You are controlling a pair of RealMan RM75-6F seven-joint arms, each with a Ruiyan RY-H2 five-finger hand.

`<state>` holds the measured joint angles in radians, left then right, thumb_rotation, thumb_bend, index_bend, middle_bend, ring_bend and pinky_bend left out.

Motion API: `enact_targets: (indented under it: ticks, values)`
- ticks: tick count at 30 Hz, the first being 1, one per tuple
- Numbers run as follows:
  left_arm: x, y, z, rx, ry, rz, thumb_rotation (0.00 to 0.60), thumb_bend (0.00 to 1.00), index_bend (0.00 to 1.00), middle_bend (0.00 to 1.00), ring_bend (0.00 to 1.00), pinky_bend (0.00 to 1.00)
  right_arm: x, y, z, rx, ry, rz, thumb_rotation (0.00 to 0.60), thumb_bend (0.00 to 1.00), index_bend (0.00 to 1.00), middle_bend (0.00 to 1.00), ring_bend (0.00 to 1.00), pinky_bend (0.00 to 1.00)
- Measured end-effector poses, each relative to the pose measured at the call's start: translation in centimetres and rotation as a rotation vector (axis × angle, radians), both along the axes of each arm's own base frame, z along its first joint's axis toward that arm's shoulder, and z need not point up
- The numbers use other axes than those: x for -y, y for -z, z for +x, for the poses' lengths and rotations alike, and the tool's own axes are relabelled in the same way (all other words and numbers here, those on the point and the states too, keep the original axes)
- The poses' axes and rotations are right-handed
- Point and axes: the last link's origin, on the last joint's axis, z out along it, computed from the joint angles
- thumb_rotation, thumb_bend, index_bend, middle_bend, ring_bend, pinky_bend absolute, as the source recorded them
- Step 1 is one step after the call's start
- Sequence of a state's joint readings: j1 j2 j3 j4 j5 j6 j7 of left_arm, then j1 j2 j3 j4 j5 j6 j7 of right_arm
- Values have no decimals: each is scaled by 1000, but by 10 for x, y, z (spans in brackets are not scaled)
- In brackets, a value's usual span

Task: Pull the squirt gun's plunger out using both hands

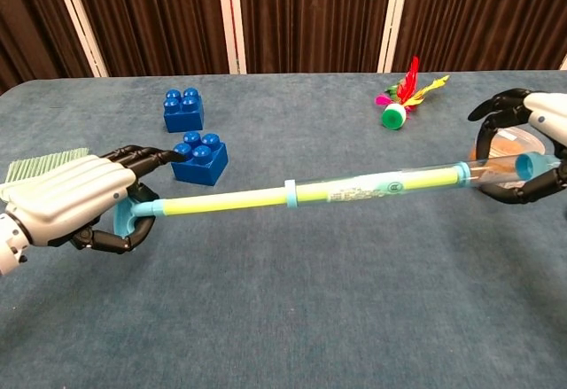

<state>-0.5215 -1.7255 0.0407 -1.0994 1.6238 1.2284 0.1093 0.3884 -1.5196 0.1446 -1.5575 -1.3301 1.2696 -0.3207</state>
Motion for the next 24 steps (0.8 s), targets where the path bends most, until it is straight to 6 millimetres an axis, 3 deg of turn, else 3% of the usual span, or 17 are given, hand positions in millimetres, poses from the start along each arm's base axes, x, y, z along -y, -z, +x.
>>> enact_targets:
  ticks: [24]
  values:
    - [13, -31, -1, 19, 92, 111, 600, 615, 698, 31, 1, 0, 15, -37, -30, -57, 91, -94, 600, 396, 810, 203, 50, 47]
